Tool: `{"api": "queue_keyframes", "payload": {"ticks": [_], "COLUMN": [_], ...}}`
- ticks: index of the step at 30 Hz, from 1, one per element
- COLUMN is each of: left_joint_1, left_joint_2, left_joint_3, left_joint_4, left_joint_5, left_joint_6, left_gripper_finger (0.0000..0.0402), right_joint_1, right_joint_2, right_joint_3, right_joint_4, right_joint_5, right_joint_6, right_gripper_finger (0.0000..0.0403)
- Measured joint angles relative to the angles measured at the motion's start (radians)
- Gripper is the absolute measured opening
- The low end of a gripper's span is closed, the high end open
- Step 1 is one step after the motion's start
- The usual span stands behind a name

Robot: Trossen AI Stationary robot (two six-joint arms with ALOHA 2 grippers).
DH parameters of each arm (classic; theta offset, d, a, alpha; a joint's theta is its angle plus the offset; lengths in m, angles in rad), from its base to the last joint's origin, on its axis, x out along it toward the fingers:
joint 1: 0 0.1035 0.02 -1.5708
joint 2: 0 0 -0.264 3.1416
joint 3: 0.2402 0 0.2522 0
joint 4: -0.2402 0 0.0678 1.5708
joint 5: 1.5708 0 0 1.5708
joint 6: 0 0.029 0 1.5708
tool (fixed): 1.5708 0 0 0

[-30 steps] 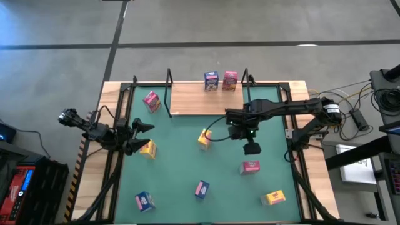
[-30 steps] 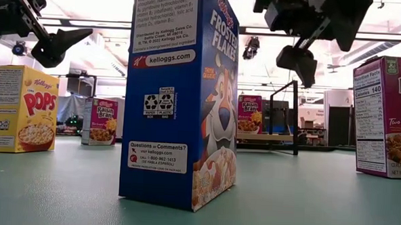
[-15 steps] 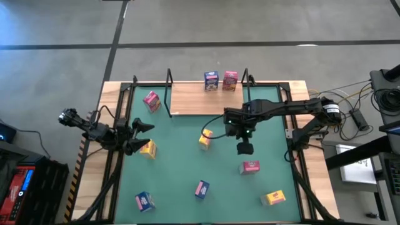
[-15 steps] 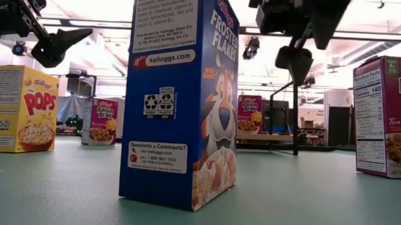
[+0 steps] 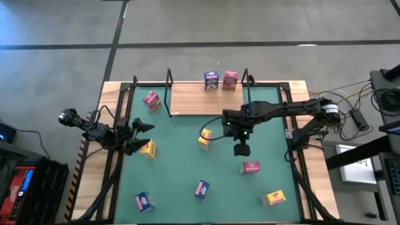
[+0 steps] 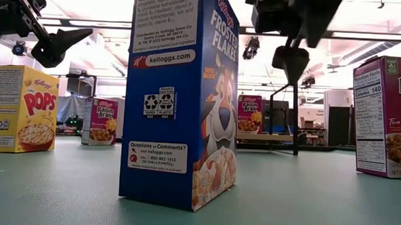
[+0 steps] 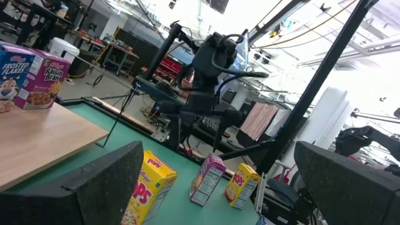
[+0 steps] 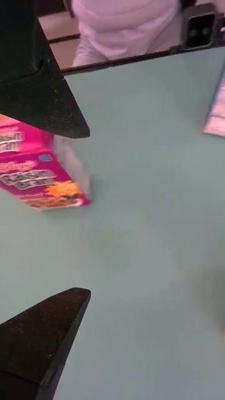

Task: Stack cereal on shelf
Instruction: Put the right pink cereal box on the shelf aligned with the other pink cereal box

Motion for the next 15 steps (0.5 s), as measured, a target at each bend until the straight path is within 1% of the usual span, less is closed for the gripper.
{"api": "queue_keyframes", "payload": {"ticks": [2, 4, 8, 11, 15], "left_joint_1": [0.000, 0.000, 0.000, 0.000, 0.000], "left_joint_2": [0.000, 0.000, 0.000, 0.000, 0.000], "left_joint_3": [0.000, 0.000, 0.000, 0.000, 0.000], "left_joint_4": [0.000, 0.000, 0.000, 0.000, 0.000], "left_joint_5": [0.000, 0.000, 0.000, 0.000, 0.000], "left_joint_6": [0.000, 0.000, 0.000, 0.000, 0.000], "left_gripper_finger": [0.0398, 0.0398, 0.0398, 0.0398, 0.0398], "right_joint_1": [0.016, 0.047, 0.118, 0.180, 0.259], "right_joint_2": [-0.007, -0.021, -0.064, -0.084, -0.092], "right_joint_3": [0.000, 0.002, 0.002, 0.000, -0.010], "right_joint_4": [-0.045, -0.085, -0.102, -0.102, -0.107], "right_joint_5": [0.028, 0.091, 0.182, 0.222, 0.242], "right_joint_6": [-0.023, -0.028, 0.018, 0.067, 0.155], "right_gripper_finger": [0.0400, 0.0400, 0.0400, 0.0400, 0.0400]}}
